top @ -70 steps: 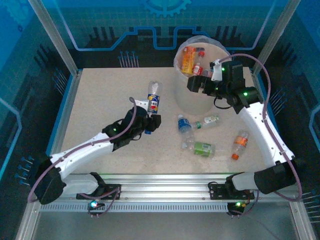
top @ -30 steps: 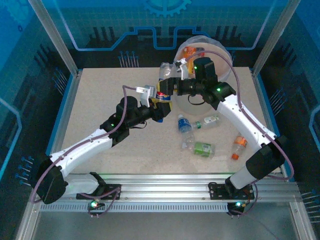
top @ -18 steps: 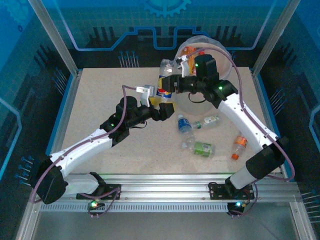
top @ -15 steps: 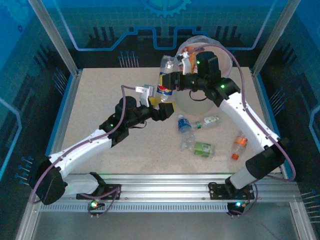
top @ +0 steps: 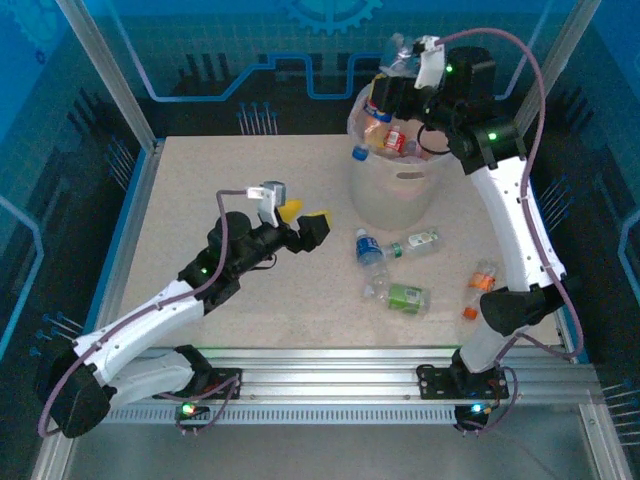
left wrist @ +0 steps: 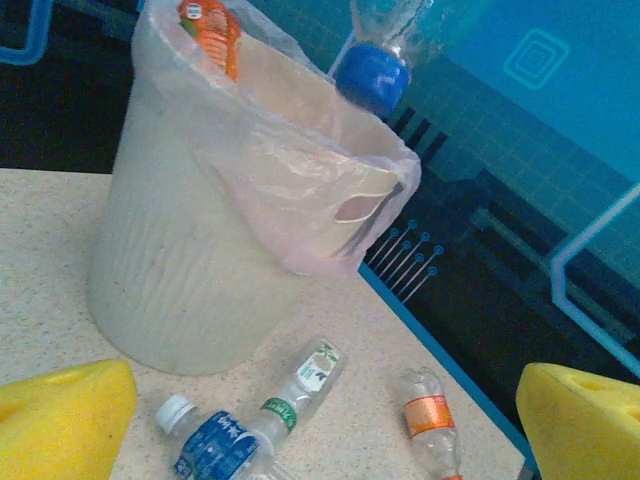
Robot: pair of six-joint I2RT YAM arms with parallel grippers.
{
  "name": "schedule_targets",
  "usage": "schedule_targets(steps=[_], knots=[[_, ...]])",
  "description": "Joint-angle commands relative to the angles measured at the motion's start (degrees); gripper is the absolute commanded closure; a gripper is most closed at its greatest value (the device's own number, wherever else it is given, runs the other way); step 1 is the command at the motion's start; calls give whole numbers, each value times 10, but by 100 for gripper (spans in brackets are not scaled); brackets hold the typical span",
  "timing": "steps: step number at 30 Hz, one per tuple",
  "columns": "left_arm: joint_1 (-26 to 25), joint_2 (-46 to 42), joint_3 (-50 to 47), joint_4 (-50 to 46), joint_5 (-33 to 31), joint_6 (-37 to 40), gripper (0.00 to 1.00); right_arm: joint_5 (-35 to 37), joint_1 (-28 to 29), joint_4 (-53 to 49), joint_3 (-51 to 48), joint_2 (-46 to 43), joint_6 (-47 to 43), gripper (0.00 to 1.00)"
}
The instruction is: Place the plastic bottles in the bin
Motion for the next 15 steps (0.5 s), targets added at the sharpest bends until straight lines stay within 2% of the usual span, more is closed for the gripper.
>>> schedule_targets(steps=[1, 8, 15], knots=[[3, -25, -14, 0, -29, 21, 1, 80, -23, -30, 35, 25, -15, 52], [3, -39, -26, -21, -35, 23, 1, 159, -46, -92, 106, 89, -25, 52], [4, -41, -34, -31, -37, 15, 1, 168, -58, -136, 134, 137, 0, 52]])
